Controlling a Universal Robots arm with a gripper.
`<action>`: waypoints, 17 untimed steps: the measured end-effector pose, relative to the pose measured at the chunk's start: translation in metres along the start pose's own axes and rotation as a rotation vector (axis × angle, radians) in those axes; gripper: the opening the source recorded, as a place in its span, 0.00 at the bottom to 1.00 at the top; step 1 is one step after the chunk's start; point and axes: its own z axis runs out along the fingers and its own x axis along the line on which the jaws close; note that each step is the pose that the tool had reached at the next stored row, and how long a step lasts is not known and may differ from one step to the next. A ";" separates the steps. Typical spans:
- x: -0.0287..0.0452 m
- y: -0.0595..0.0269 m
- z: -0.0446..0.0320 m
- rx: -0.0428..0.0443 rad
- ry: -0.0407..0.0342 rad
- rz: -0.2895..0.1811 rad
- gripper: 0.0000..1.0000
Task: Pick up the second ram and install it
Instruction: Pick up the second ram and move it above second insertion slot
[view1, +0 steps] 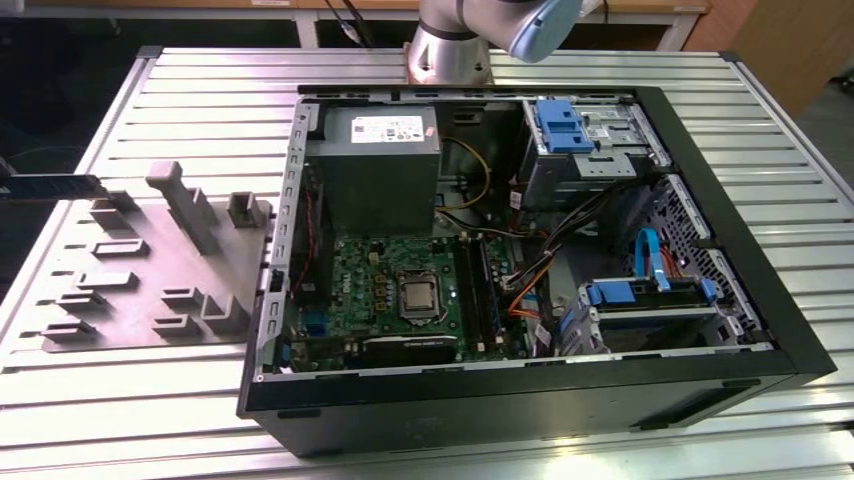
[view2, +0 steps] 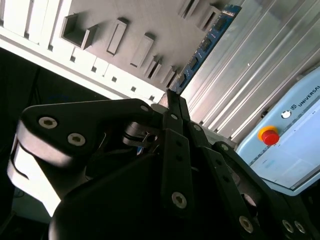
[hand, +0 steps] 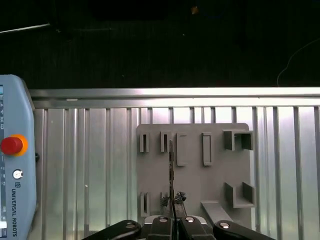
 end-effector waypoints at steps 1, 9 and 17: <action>0.0000 0.0001 -0.0022 0.0001 0.0000 0.000 0.12; -0.0001 -0.0002 -0.0069 0.0006 0.0001 0.000 0.12; -0.0007 -0.0260 -0.0079 0.0006 0.0000 0.000 0.12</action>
